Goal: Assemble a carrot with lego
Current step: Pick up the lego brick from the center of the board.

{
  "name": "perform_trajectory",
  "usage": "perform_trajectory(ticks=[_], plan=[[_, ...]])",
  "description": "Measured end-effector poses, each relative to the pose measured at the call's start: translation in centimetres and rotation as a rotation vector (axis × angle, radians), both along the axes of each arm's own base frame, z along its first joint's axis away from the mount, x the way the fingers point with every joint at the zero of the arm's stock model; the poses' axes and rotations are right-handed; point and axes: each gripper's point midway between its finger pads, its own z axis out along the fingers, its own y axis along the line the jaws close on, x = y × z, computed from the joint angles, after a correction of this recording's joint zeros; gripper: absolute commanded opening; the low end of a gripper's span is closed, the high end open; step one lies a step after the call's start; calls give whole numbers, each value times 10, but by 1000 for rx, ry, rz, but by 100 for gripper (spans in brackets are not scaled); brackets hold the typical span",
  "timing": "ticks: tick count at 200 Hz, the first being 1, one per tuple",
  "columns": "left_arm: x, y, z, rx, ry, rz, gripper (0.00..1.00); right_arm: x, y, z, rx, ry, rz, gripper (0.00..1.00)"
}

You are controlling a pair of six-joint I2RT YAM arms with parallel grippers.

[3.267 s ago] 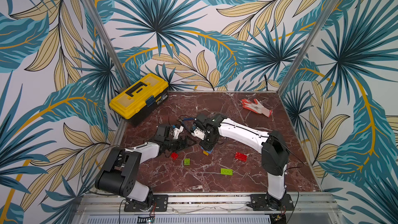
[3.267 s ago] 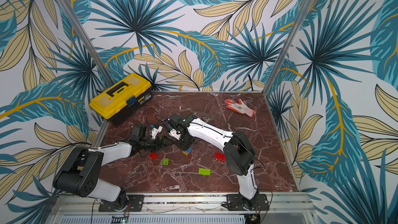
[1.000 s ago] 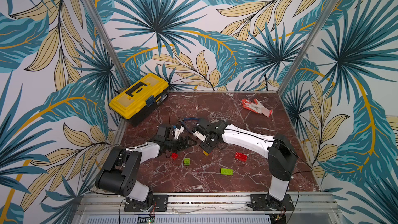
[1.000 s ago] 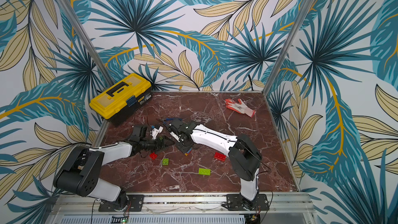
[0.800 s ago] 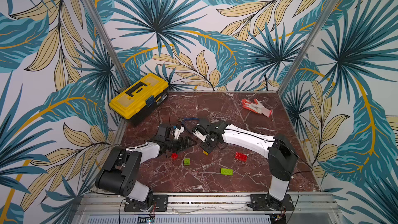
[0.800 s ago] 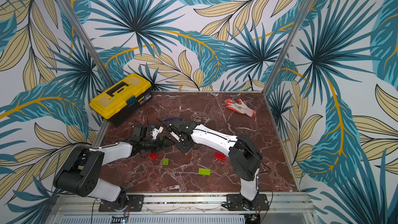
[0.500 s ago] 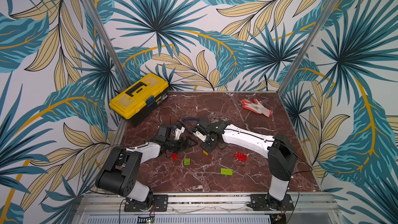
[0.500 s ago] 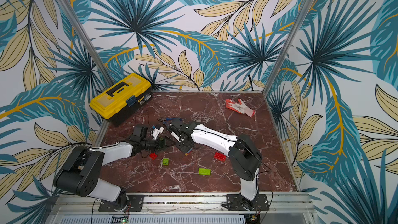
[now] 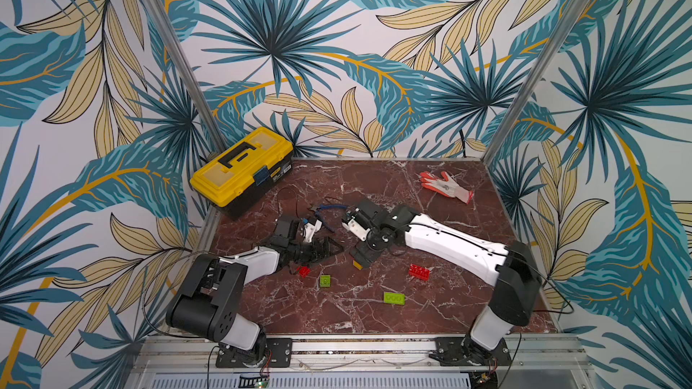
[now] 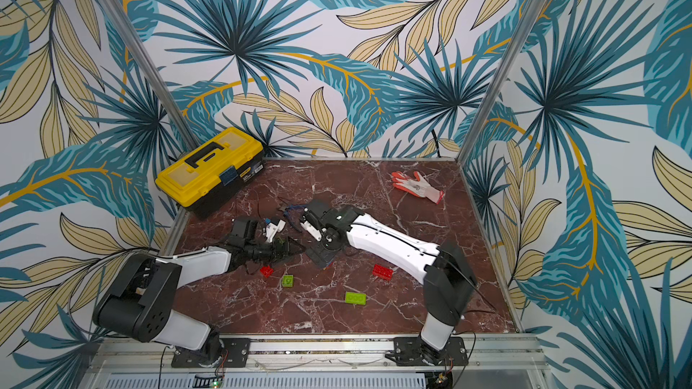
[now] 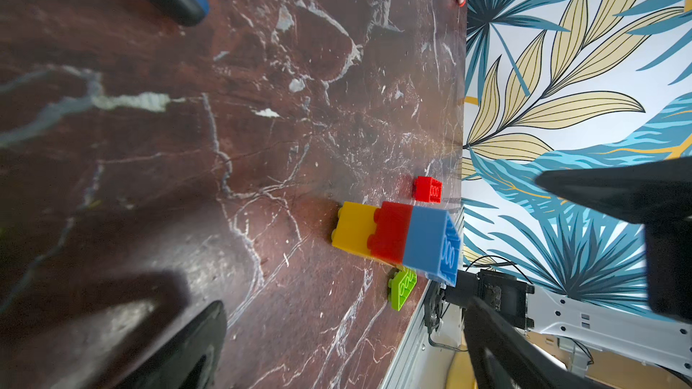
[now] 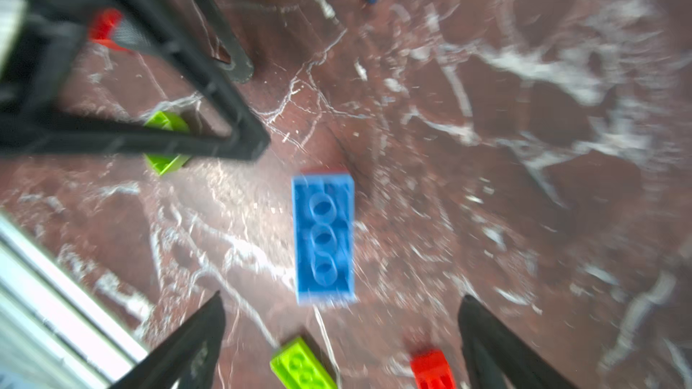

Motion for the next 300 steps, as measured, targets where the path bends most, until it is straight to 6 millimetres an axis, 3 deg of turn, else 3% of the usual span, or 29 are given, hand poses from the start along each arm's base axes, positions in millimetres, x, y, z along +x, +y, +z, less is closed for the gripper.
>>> perform_trajectory(ticks=[14,29,44,71,94,177,237,300], plan=[[0,-1,3,0,-11,-3,100,-5,-40,24,31,-56,-62,99],[1,-4,7,-3,-22,-10,99,-8,-81,25,22,-80,-140,99],[3,-8,11,-9,-34,-20,99,-17,-109,2,-27,-58,-178,99],[4,-12,17,-18,-45,-32,99,-40,-134,-55,-131,20,-138,99],[3,-14,18,-28,-44,-43,99,-48,-152,-73,-156,34,-128,98],[5,-17,26,-43,-58,-53,99,-31,-153,-100,-168,89,-104,84],[4,-17,28,-51,-60,-60,99,-37,-156,-134,-221,214,-85,66],[4,-17,28,-52,-60,-60,99,-34,-161,-141,-229,250,-100,45]])
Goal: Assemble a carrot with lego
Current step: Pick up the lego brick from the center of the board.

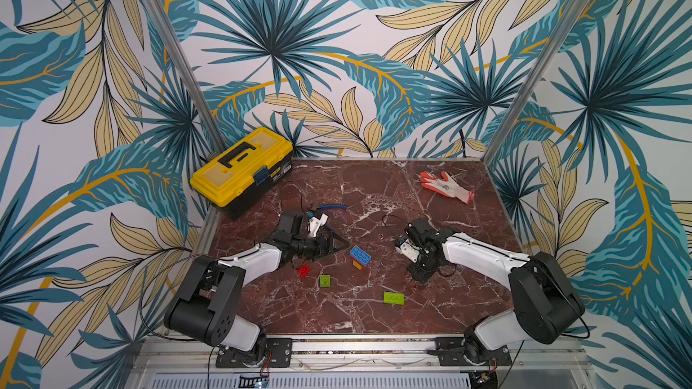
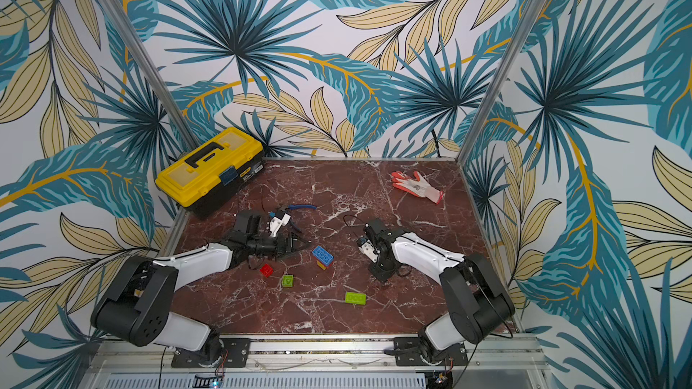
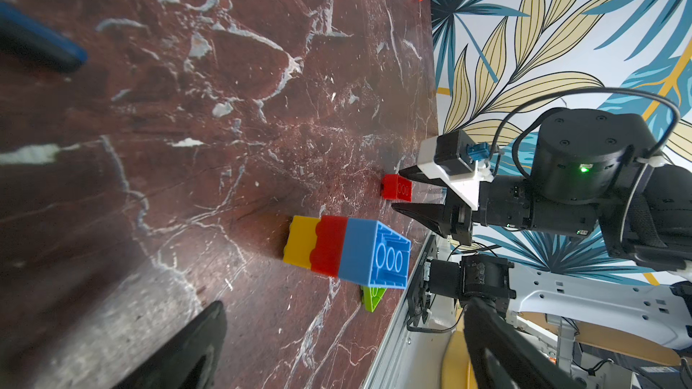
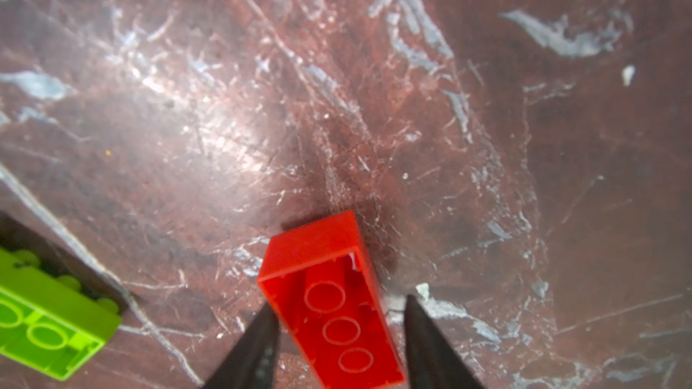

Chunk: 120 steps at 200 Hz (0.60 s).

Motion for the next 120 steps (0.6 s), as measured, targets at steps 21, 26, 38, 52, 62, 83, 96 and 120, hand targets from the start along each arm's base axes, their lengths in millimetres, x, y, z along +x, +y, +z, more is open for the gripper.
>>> perform_trajectory(ticks=[21,26,38,52,62,83,96,120], plan=[[0,0,0,0,0,0,99,0,0,0,0,0,-3,40],[0,0,0,0,0,0,99,0,0,0,1,-1,-2,40],[0,0,1,-1,-2,0,99,0,0,0,1,0,-3,39],[0,0,2,-2,-6,0,99,1,0,0,-2,3,-2,35],[0,0,3,-2,-9,0,99,1,0,0,-2,6,-6,33],[0,0,4,-4,-14,0,99,5,3,8,3,4,-15,32],[0,0,4,-4,-13,0,100,14,8,23,15,-10,-29,30],[0,0,4,-4,-13,0,99,45,32,71,94,-91,-61,29]])
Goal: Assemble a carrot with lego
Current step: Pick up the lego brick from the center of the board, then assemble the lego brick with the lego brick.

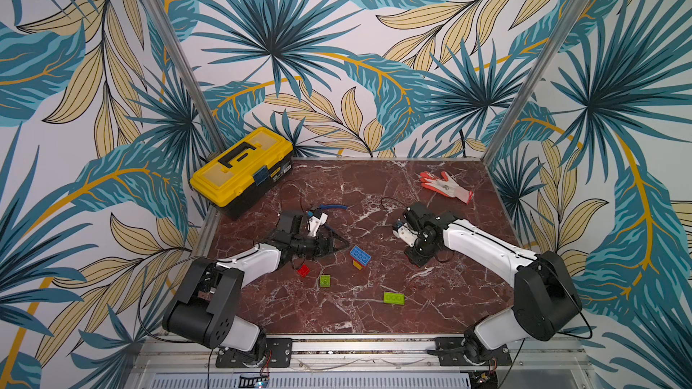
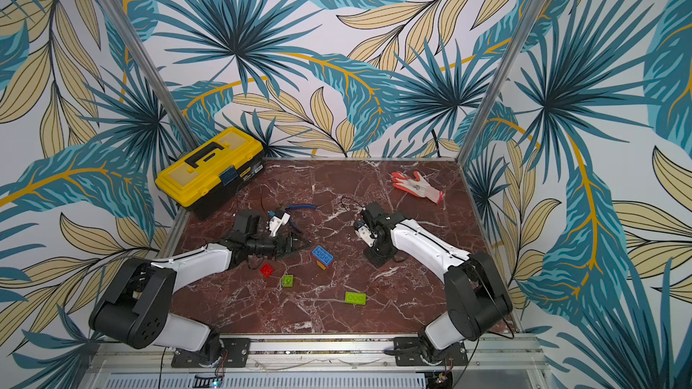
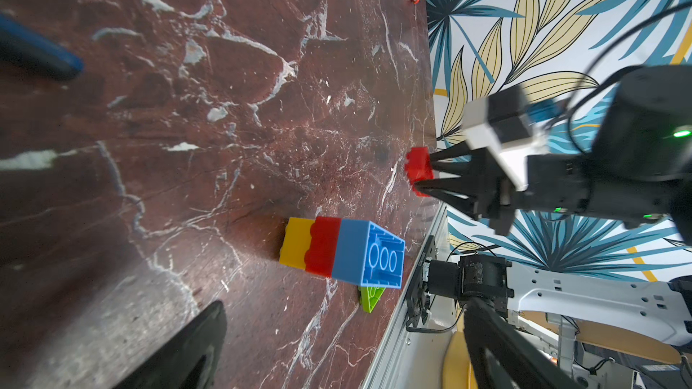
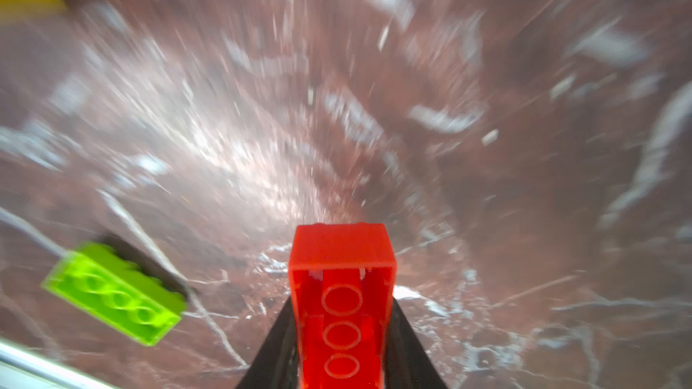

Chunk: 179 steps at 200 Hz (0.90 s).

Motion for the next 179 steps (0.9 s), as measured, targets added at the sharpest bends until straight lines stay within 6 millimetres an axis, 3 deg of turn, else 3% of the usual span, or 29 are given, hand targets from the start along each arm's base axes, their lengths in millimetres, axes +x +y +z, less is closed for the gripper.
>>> perform_trajectory(ticks=[31,56,74,93,132,179], plan=[[0,0,0,1,-1,0,99,13,51,57,120,-85,46,29],[0,0,0,3,-1,3,99,8,104,80,179,-92,119,29],[2,1,-1,8,-1,11,99,2,138,75,195,-62,159,29],[4,6,-4,21,1,33,99,-4,158,60,185,-15,170,29],[9,24,-7,49,7,100,99,-12,171,33,139,52,162,28],[9,27,-10,61,14,107,99,-12,176,27,115,67,151,28]])
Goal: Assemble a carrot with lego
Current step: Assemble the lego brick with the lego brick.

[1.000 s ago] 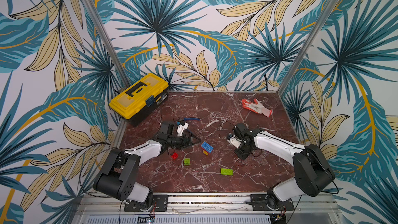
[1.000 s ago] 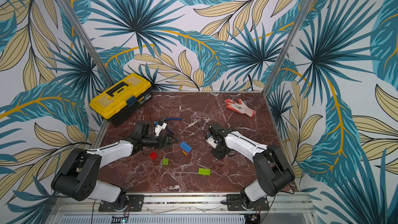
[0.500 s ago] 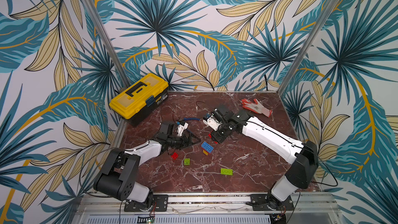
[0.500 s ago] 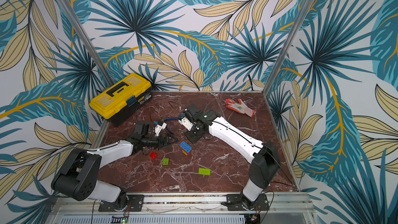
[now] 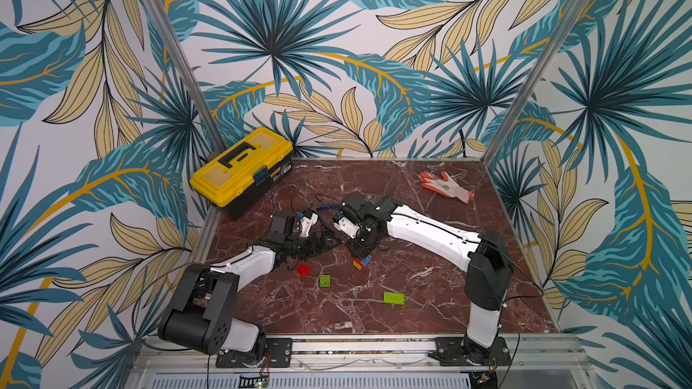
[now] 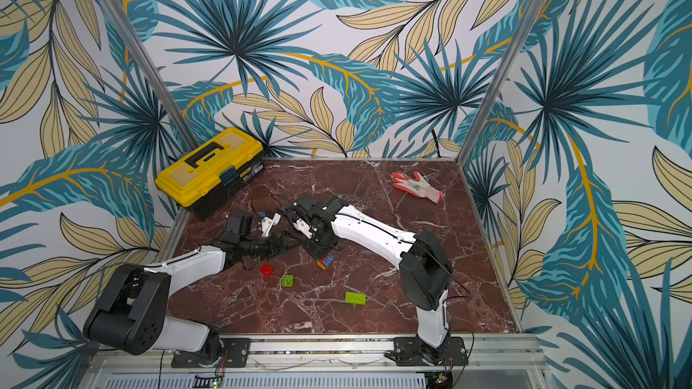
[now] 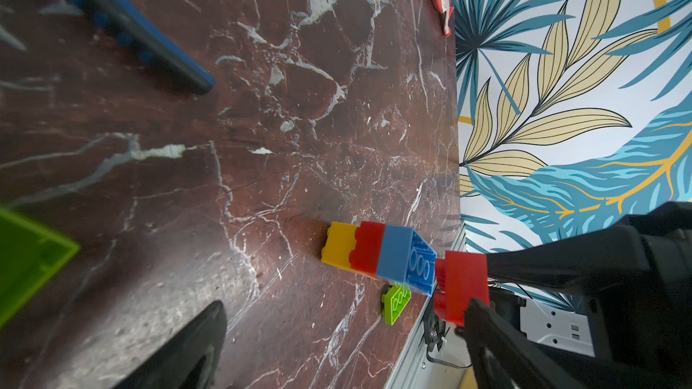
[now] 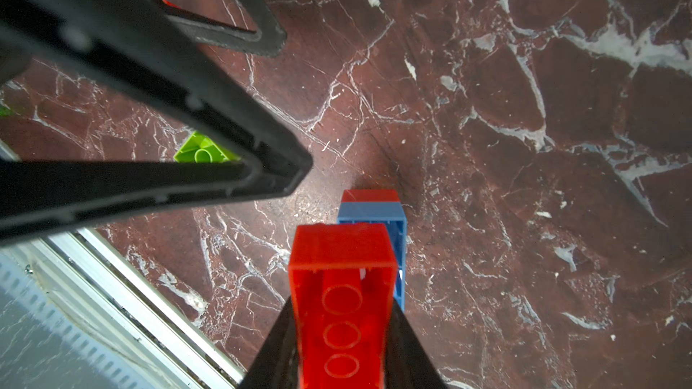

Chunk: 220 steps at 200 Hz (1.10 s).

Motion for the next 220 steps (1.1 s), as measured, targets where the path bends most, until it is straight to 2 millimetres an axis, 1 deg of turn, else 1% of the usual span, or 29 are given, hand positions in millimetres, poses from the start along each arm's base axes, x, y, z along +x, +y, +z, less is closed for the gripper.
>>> perform_trajectory(ticks=[58,88,119,220], plan=[[-1,0,-1,3,-2,-5,99,3,-7,4,-72,14,-24,28],[-1,-1,-2,5,-3,-10,99,2,-12,-5,-125,40,-29,28],[-1,-1,-2,7,-7,-12,99,0,-17,-10,-158,54,-30,28],[-4,-4,-5,10,2,-24,99,3,-14,-15,-172,67,-29,28]])
